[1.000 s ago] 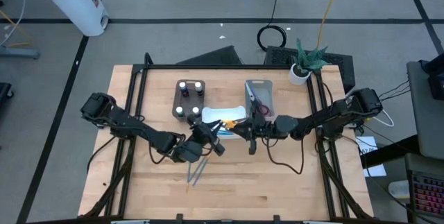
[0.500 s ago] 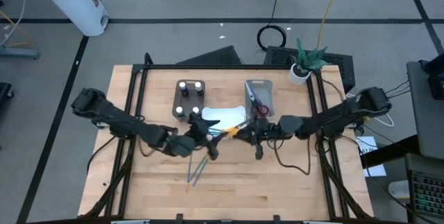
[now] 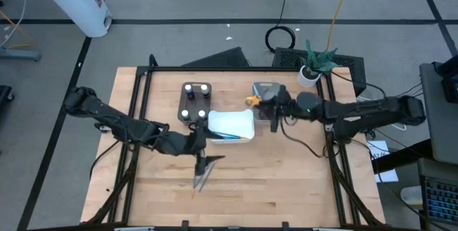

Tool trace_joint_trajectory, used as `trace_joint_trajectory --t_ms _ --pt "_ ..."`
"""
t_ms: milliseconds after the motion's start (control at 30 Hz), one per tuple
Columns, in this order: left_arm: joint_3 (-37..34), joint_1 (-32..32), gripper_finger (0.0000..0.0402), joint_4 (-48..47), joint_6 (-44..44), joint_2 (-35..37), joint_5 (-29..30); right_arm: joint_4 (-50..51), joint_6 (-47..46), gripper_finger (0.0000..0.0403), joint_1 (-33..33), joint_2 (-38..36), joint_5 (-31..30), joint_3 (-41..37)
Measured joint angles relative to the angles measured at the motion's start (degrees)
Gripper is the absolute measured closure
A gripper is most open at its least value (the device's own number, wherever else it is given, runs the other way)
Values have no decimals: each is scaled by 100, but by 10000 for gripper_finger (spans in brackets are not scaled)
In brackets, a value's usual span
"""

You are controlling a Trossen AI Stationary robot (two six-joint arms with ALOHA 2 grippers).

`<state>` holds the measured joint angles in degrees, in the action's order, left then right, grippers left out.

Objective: Pick & Place Paint Supplies
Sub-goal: Put the yellow scissors into the gray bin

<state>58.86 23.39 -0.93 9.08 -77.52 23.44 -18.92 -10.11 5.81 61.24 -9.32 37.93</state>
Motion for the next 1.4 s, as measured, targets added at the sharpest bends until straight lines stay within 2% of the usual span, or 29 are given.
trace_joint_trajectory --t_ms 100,267,400,467,700,967,1200,1400 --pt "-97 -105 94 -73 32 0 272 667 -233 382 739 148 762 -7" --pt "-561 -390 98 134 379 7 402 1400 -333 382 1818 405 2299 -7" --pt "-927 -446 93 362 739 157 360 1899 -302 382 2405 441 3382 -7" --pt "-1052 -458 90 426 805 150 359 2191 -245 382 2581 449 3725 -7" --pt "-1074 -449 91 437 835 145 359 2864 73 382 2639 600 3810 -9" --pt "-1074 -449 93 502 949 149 354 2942 23 381 2447 785 3785 -11" --pt "-1074 -449 88 503 1065 149 348 2951 -77 325 2408 801 3601 -11" --pt "-1074 -449 98 500 1103 146 173 2952 -124 304 2406 801 3152 -11"
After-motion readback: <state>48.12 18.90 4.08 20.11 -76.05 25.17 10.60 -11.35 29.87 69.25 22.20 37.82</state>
